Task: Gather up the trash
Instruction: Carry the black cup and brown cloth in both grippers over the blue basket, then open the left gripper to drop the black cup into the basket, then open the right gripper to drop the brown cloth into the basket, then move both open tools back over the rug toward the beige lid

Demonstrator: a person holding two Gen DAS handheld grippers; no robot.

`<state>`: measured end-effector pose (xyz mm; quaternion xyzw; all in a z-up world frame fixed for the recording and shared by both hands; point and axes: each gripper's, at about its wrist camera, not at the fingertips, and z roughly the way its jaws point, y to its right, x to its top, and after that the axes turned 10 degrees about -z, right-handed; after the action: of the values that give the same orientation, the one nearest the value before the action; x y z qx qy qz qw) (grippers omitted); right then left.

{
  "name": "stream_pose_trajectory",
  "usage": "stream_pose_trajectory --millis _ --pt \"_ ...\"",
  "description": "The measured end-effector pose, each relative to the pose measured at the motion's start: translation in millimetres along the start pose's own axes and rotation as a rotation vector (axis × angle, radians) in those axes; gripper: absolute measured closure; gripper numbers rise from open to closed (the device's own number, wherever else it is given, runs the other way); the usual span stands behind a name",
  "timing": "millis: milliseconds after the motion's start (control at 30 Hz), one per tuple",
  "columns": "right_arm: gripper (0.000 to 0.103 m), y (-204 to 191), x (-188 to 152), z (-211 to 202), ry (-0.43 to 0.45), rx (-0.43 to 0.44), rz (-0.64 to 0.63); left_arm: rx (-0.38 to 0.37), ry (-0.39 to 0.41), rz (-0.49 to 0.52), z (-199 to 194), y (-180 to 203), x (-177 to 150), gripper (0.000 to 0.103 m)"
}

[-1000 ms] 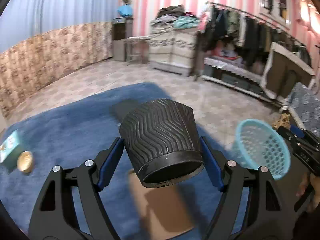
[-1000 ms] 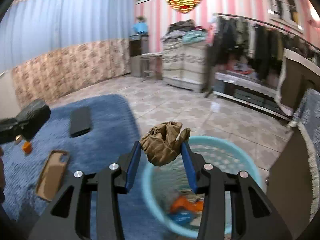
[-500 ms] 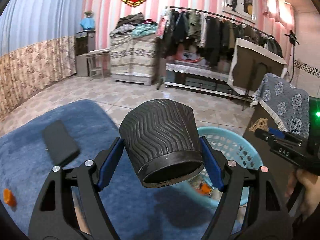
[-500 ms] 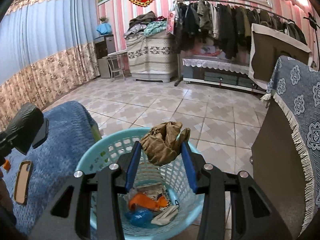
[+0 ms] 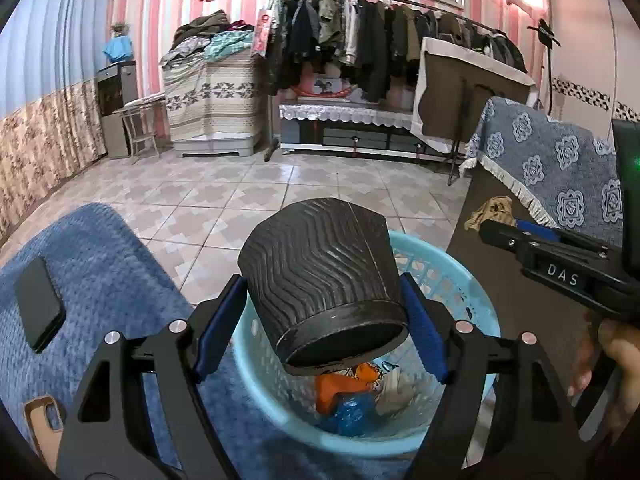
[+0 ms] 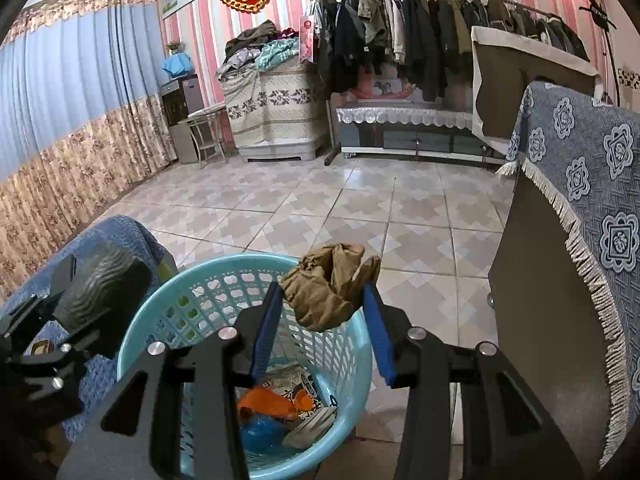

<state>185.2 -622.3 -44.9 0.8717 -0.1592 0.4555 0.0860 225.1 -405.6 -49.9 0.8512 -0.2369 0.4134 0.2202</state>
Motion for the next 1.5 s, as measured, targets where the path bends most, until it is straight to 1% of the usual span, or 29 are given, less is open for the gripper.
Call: stream_pose_trajectory --millis 67,300,367,400,433,500,600,667,700,800,900,1233,1400,1433,1500 --pt "0.061 1 0 2 -0.005 0.004 0.007 0.013 -0.001 0.014 6 4 -1 0.028" --pt "0.061 3 0 5 -0.016 0.003 0.023 0.026 -0.02 0.003 26 5 5 0.027" --pt "0.061 3 0 5 -0.016 0.003 0.023 0.035 -0.013 0.009 25 6 7 0.022" --pt "0.061 3 0 5 -0.016 0.004 0.024 0.042 -0.003 0.009 24 7 8 0.016" --pt "0.061 3 0 5 -0.016 0.003 0.023 0.051 0.017 0.004 21 9 11 0.013" --pt "0.061 0 -3 5 -0.019 0.004 0.018 0.058 0.031 0.0 16 6 14 0.011" --pt "0.061 -7 -2 5 -0.018 0.006 0.006 0.089 0.047 -0.011 9 -4 18 0.007" --pt "0.061 -11 -2 4 -0.009 0.006 0.002 0.112 0.063 -0.048 2 -17 21 0.006" --pt "0.061 -14 -1 5 -0.006 0.007 -0.002 0.114 0.064 -0.056 0 -21 22 0.006" --pt "0.061 -23 -1 7 -0.006 0.009 -0.017 0.158 0.092 -0.07 -13 -36 23 0.006" --pt "0.061 -36 0 8 -0.01 0.012 -0.04 0.189 0.102 -0.086 -23 -51 22 0.006" --pt "0.061 -78 2 14 -0.021 0.038 -0.092 0.268 0.135 -0.155 -57 -98 14 0.006" --pt "0.061 -86 2 18 -0.031 0.05 -0.106 0.293 0.146 -0.188 -72 -119 11 0.006" --pt "0.059 -88 2 19 -0.033 0.052 -0.111 0.303 0.148 -0.193 -75 -123 10 0.006" --pt "0.058 -95 1 18 -0.031 0.064 -0.122 0.318 0.152 -0.203 -80 -129 8 0.006"
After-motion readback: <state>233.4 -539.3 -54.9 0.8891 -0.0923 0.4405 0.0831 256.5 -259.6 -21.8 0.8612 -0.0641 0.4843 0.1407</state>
